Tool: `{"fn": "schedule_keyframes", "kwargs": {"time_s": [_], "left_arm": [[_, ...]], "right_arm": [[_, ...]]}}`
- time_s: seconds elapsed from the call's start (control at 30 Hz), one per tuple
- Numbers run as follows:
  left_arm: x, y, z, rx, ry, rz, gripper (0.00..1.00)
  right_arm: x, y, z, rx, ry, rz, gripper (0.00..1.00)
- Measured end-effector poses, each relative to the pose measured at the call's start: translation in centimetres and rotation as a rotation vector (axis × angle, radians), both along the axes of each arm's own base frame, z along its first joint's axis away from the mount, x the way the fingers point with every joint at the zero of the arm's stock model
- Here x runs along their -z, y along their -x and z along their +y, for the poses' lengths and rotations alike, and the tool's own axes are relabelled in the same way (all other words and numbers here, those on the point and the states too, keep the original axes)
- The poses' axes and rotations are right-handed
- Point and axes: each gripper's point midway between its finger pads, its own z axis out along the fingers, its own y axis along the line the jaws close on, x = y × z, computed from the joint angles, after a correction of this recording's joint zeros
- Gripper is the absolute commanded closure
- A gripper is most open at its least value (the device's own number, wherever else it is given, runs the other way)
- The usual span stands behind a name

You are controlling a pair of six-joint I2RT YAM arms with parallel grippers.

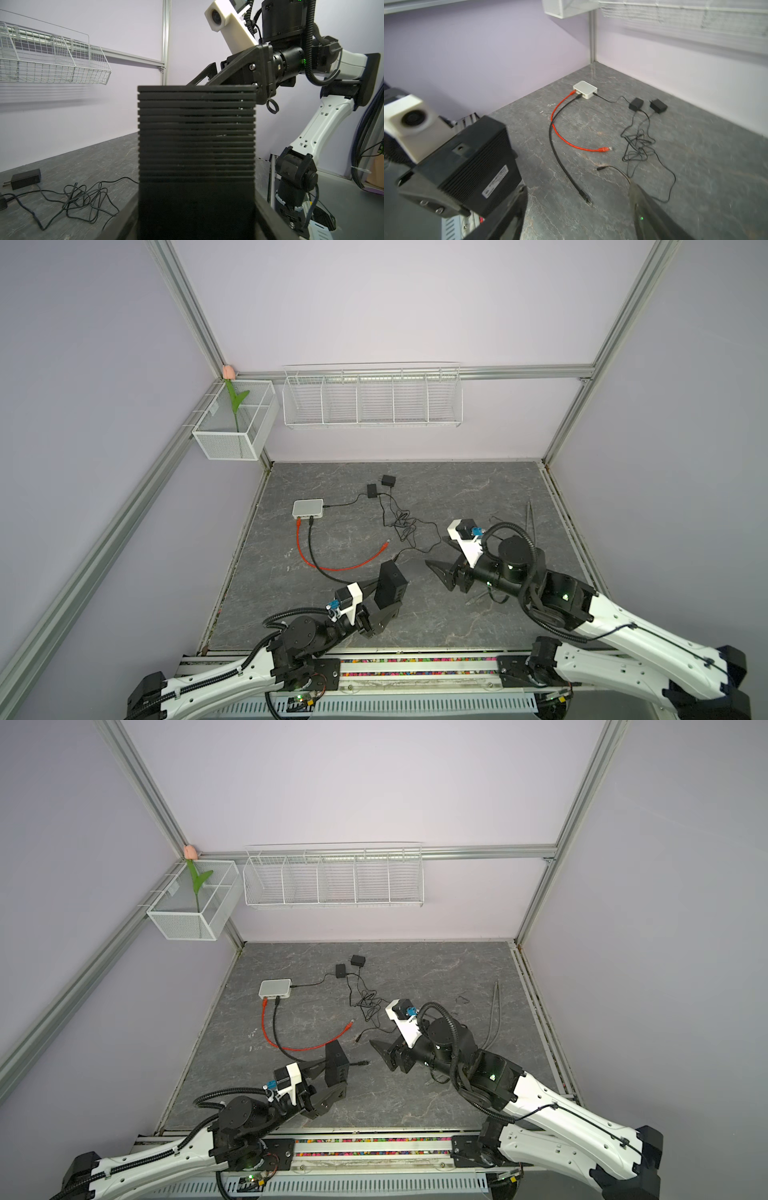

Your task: Insert the plug into the switch port

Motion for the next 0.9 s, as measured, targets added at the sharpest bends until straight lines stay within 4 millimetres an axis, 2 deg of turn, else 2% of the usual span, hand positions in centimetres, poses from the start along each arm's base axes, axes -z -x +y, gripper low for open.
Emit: {"fn": "schedule_keyframes", "kwargs": {"time_s": [0.2, 0.3, 0.4, 0.5, 0.63, 0.77, 0.9], "left_arm": [[1.6, -1.2, 0.4, -0.067, -0.042, 0.059, 1.00], [2.7, -2.1, 0.8, -0.120, -0.073, 0.097, 1.00], [3.9, -3.1, 1.5, -0.185, -0.101, 0.147, 1.00], [4.8, -4.4, 2.4, -0.255, -0.130, 0.208, 1.00], [5.5, -6.1, 3.9, -0.336, -0.141, 0.292, 1.00], [5.8, -6.4, 4.7, -0.359, -0.128, 0.331, 1.00], [5.8, -6.3, 5.3, -0.373, -0.119, 0.344, 1.00]], "right_arm": [[4.8, -4.3, -4.0, 0.232, 0.121, 0.148, 0.16], [8.0, -5.9, -5.0, 0.299, 0.192, 0.238, 0.19], [10.8, -6.8, -5.1, 0.326, 0.229, 0.330, 0.24], [13.2, -7.3, -4.1, 0.310, 0.247, 0.417, 0.28], [15.2, -8.3, -0.7, 0.253, 0.202, 0.519, 0.30], [18.0, -9.0, 2.7, 0.218, 0.160, 0.608, 0.28], [21.0, -9.3, 5.0, 0.232, 0.141, 0.690, 0.29]]}}
